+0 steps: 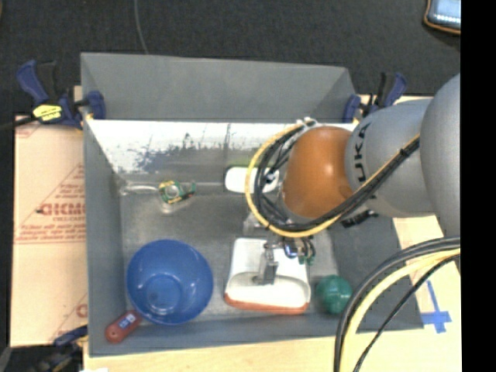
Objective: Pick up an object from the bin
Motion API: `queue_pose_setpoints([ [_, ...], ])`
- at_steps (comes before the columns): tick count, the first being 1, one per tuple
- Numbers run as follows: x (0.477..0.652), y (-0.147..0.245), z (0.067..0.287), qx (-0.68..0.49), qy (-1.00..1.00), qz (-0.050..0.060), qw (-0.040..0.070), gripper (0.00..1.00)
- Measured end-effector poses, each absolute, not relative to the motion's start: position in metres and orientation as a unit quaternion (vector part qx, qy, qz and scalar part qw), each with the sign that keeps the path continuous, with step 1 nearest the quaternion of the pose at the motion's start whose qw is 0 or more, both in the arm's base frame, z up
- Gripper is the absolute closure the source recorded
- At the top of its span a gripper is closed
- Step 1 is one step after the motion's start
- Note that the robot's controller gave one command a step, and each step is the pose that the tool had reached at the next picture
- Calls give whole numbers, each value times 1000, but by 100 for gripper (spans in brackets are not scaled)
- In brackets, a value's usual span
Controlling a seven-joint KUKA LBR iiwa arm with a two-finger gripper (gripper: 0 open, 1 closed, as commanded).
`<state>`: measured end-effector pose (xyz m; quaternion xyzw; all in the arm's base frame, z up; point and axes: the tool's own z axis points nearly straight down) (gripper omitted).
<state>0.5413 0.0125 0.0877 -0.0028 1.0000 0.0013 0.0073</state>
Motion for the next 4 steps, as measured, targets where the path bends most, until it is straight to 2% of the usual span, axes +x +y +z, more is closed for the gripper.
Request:
queue_pose_setpoints([
  [2,549,-18,96,-73,997,0,8,0],
  [3,499,7,85,-203,979,-4,38,0],
  [4,557,1,77,-66,998,0,21,100],
])
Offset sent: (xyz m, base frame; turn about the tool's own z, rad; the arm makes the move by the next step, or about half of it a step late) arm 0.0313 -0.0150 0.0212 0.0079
